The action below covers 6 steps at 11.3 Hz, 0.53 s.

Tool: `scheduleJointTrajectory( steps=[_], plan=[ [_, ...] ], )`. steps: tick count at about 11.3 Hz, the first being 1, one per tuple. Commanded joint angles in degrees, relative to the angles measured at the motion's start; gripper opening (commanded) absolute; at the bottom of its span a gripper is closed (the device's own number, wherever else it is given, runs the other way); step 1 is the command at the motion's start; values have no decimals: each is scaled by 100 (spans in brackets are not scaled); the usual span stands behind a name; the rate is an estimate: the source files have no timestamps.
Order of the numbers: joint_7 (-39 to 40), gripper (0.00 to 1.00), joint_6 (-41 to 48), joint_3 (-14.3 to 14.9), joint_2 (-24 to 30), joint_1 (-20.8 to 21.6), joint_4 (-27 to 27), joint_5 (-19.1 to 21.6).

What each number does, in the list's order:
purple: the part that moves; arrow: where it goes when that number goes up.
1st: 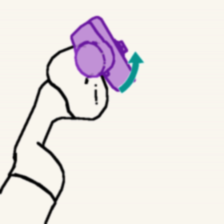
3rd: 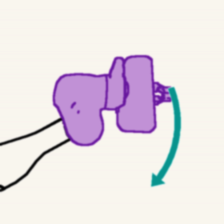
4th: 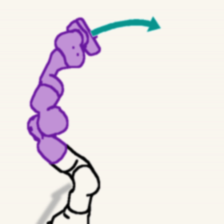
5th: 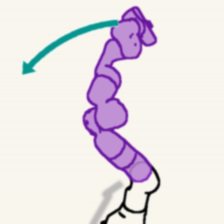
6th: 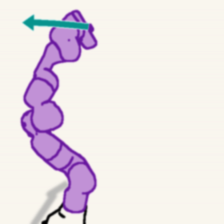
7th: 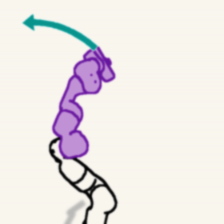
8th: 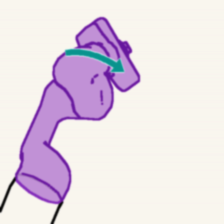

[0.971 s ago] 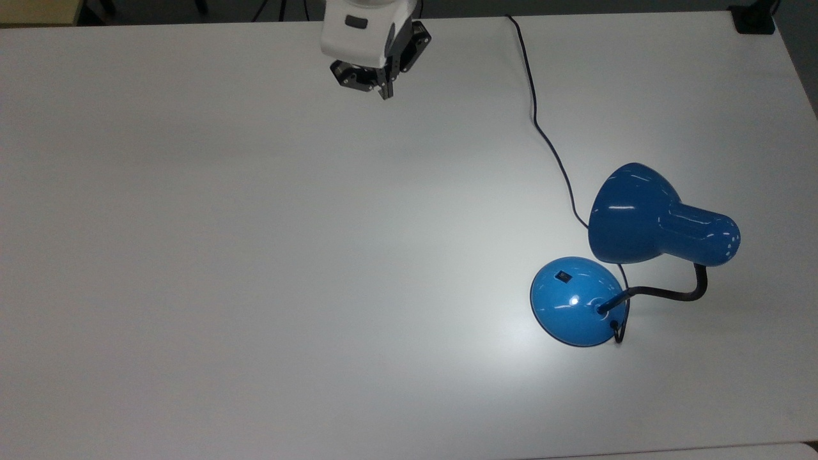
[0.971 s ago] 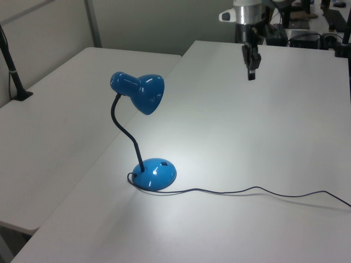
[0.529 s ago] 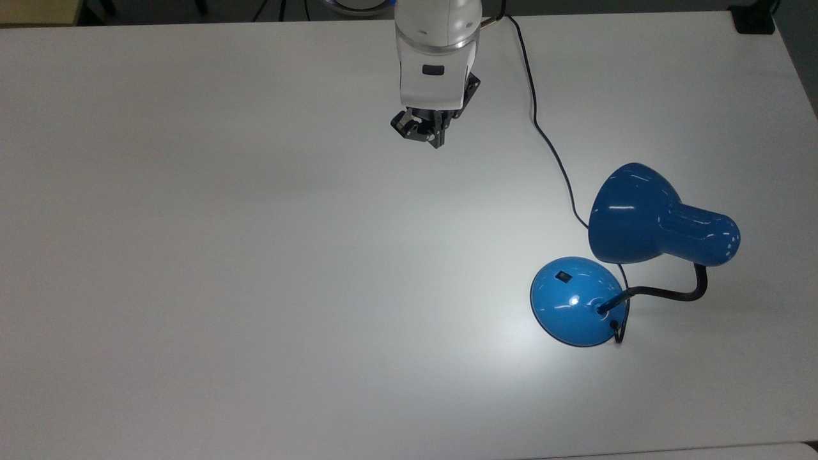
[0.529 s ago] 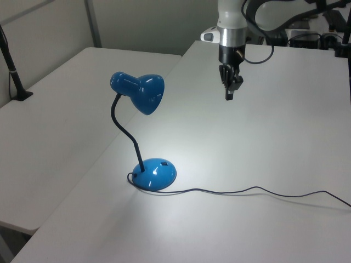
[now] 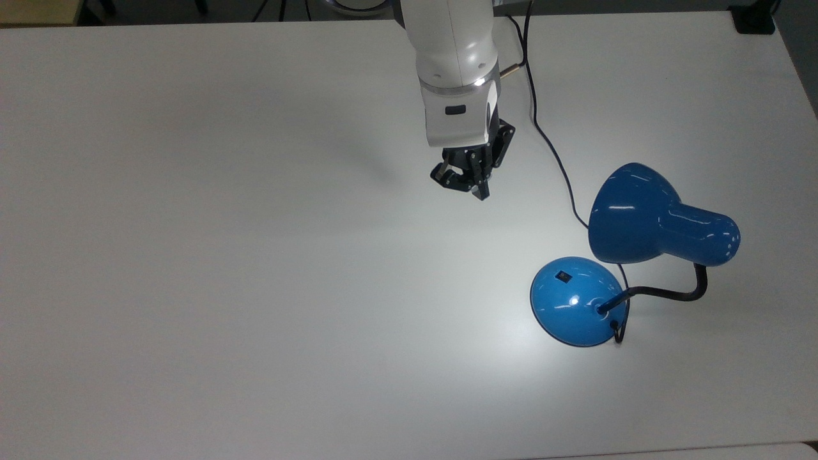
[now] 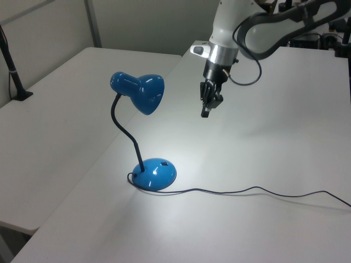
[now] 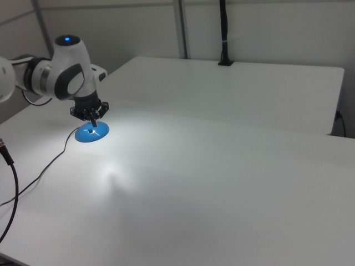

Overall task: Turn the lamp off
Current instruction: 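Move the gripper toward the blue lamp base and its switch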

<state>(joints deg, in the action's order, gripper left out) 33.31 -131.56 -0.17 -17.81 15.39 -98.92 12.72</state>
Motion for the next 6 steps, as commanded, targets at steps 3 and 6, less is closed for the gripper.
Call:
scheduleJointTrajectory(
  steps=[3, 6],
  plan=[
    [52, 1, -1624, 131, -854, 622, 57, 213],
    [-26, 1, -2269, 131, -1206, 798, 222, 248]
  ],
)
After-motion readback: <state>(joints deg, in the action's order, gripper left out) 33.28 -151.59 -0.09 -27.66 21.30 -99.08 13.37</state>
